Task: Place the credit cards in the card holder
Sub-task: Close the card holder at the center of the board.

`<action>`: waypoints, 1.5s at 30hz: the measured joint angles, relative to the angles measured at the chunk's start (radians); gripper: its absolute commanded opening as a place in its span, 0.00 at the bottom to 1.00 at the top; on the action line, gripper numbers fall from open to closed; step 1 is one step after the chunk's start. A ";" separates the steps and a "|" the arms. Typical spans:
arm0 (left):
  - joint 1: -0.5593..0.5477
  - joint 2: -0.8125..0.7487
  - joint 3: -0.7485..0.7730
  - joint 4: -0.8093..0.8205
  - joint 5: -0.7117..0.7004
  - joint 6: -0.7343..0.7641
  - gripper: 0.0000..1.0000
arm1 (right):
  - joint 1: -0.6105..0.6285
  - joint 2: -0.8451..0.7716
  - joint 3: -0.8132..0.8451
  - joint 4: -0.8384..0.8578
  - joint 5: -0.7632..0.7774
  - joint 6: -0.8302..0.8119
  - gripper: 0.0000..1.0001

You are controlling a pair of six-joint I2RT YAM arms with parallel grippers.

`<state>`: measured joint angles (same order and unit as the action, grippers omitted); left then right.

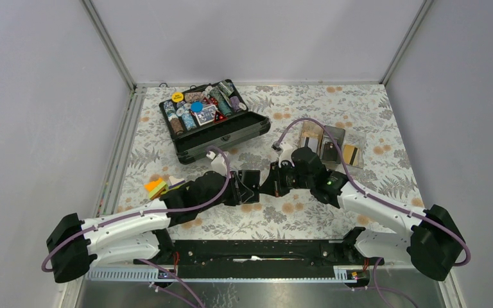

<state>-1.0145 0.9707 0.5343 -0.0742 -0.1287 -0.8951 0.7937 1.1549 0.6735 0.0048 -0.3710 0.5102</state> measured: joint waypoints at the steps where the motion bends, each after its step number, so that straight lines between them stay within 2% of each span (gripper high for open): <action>1: -0.006 0.001 0.004 0.000 -0.002 0.007 0.00 | 0.000 0.000 0.000 0.005 -0.010 -0.005 0.00; 15: -0.035 0.007 0.013 -0.005 -0.008 0.053 0.00 | 0.000 0.001 -0.029 0.059 -0.060 -0.028 0.00; 45: -0.046 0.033 0.023 -0.006 -0.029 0.060 0.00 | 0.005 0.000 -0.039 0.084 -0.012 0.007 0.00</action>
<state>-1.0603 1.0035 0.5575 -0.0803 -0.1577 -0.8352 0.7986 1.1553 0.6346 0.0891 -0.3828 0.5171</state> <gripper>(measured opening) 0.217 0.017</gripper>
